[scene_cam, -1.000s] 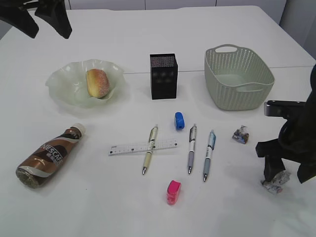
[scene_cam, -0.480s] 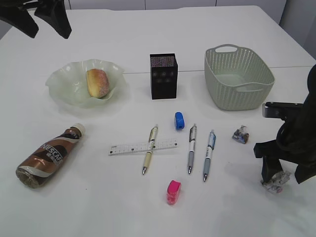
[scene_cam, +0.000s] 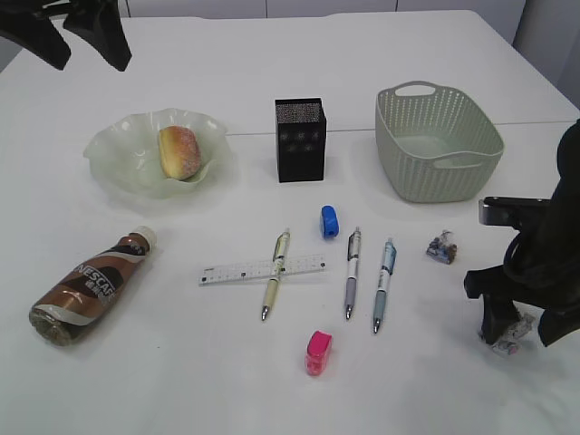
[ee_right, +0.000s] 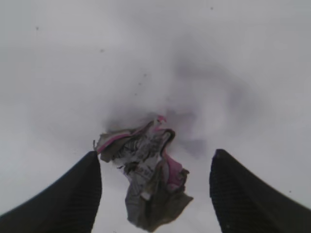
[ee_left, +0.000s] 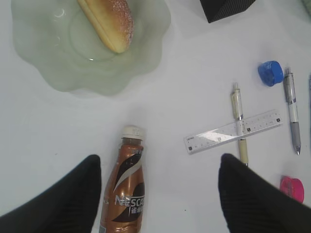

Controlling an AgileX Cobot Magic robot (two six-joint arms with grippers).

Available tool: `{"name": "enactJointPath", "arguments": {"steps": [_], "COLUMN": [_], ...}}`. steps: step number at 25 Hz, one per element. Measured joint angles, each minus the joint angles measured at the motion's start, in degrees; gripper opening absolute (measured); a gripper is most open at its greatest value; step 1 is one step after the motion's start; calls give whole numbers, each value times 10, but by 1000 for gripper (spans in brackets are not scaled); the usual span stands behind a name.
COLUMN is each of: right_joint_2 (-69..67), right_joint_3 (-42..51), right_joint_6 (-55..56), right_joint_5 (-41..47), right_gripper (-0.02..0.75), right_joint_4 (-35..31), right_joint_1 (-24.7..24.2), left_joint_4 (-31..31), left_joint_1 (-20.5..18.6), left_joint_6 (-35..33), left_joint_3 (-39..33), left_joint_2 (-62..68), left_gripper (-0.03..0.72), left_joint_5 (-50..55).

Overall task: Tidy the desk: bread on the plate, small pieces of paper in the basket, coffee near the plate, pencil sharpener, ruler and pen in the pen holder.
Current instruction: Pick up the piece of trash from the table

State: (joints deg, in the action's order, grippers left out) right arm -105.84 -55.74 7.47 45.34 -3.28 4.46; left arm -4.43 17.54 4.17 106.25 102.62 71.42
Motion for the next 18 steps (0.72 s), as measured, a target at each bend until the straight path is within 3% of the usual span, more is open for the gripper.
{"name": "enactJointPath", "arguments": {"steps": [6, 13, 18], "right_joint_2": [-4, -4, -4], "right_joint_3": [-1, -1, -1], "right_joint_6": [0, 0, 0], "right_joint_5": [6, -1, -4], "right_gripper": [409, 369, 272], "right_joint_4": [-1, -1, -1], "right_joint_1": [0, 0, 0], "left_joint_4": [0, 0, 0], "left_joint_1": [0, 0, 0], "left_joint_6": [0, 0, 0], "left_joint_3": [0, 0, 0], "left_joint_2": [0, 0, 0], "left_gripper": [542, 542, 542], "left_joint_5": [0, 0, 0]}}
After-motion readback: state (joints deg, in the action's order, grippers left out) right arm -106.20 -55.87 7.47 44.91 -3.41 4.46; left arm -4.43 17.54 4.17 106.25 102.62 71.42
